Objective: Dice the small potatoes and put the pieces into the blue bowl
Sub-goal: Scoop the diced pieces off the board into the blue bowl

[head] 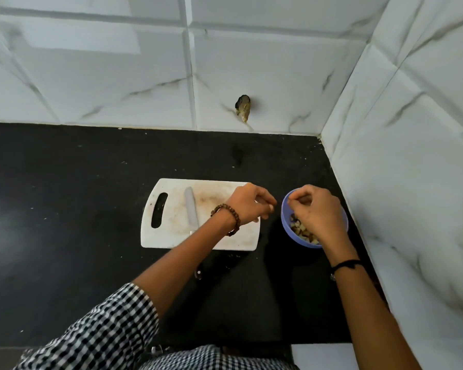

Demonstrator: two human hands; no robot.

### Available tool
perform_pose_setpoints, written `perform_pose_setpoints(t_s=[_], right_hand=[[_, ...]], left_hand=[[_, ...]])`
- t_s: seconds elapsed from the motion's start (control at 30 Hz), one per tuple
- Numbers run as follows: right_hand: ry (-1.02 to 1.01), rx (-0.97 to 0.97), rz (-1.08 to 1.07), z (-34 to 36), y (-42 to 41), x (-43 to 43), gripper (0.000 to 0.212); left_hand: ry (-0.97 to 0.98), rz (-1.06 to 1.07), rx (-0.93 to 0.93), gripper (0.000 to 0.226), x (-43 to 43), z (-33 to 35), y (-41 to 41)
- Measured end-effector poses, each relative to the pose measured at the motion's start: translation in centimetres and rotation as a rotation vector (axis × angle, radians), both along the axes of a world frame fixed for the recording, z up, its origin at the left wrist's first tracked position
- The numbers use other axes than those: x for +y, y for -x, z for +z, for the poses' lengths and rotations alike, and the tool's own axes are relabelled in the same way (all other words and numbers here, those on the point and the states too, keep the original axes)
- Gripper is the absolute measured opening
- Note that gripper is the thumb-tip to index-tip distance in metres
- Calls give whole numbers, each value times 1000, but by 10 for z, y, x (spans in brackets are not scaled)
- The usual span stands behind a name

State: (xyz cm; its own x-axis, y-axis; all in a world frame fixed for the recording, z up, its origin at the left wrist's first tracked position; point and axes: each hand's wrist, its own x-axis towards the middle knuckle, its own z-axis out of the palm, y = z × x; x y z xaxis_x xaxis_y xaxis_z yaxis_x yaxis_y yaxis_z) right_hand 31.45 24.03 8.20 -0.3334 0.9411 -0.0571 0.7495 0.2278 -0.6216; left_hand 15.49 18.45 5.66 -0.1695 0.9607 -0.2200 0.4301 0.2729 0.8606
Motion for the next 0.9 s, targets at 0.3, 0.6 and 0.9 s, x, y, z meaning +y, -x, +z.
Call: perform_pose_setpoints(t_s=[0.3, 0.6, 0.9], right_hand=[[127, -16, 315, -30, 86, -54, 11], [111, -194, 469, -73, 134, -107, 41], [183, -85, 332, -69, 110, -101, 30]], left_hand=[[79, 385, 93, 12, -69, -33, 62], [257, 630, 138, 11, -117, -49, 95], [223, 628, -58, 10, -119, -48, 83]])
